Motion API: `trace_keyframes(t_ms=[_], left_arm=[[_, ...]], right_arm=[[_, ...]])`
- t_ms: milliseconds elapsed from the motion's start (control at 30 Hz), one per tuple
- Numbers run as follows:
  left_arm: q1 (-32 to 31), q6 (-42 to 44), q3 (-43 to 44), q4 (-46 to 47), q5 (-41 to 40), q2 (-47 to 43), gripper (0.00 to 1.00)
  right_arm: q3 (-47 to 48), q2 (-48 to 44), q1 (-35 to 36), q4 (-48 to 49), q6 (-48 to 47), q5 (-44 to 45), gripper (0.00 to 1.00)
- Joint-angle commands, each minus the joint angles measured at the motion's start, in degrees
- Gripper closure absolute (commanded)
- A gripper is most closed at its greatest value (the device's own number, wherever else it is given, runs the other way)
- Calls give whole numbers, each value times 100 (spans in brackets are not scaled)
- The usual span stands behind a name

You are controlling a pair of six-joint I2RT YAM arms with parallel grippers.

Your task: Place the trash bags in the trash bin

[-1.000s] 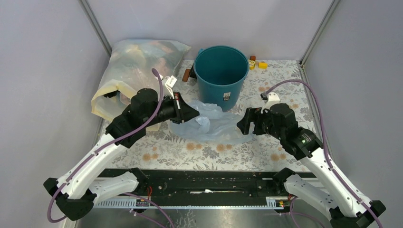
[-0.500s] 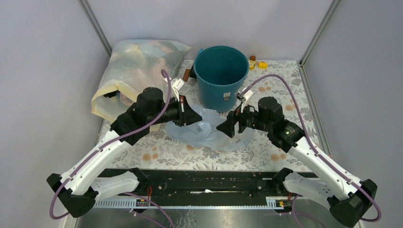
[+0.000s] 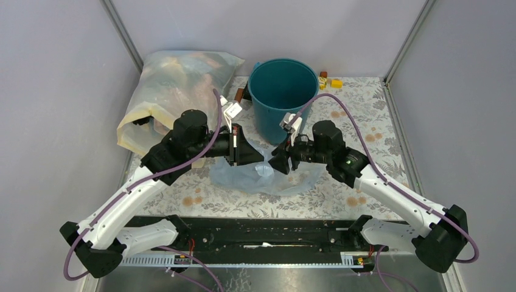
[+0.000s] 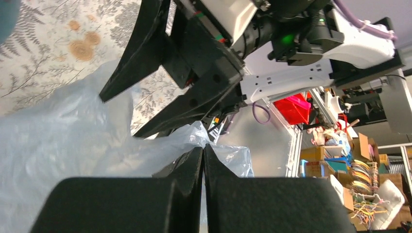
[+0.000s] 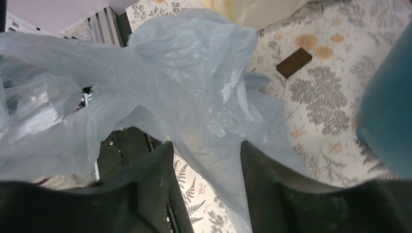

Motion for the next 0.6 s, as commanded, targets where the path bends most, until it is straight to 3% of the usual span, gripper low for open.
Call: trace_keyframes(t_ms=[0,33,67,100,167,233,333,400,467,500,567], left_arm=[[34,-14,301,577,500,-182,100],[39,14,352,499,355,-190,99],[35,71,415,362,27,-211,96],[34,116,465,225,-254,-236,91],[34,214,554,-36,-809,-300,85],[35,299,618,-246,-1279,-348,77],[36,396,629,-440,-1670,-442,50],[34,422,619,-499,-1888,-526,26],[34,442,625,-537,-2093,-594,8],[36,436,627,-548,-2180,-630,2],[34,432,645,-557,-2286,-671,1]], right_arm=[[242,-90,102,503,2,-193,63],[246,-148,103,507,69,-65,84],[234,-217,102,500,184,153,98],[233,-298,102,473,258,299,100],[260,-483,102,376,493,692,100],[504,-554,106,-368,928,1360,100],[1768,-176,103,-2129,1382,1884,100],[2392,-26,102,-2941,1629,2223,100],[2918,28,102,-3565,1812,2738,100],[3181,62,102,-3887,1859,3105,100],[3698,185,102,-4497,1893,3801,100]])
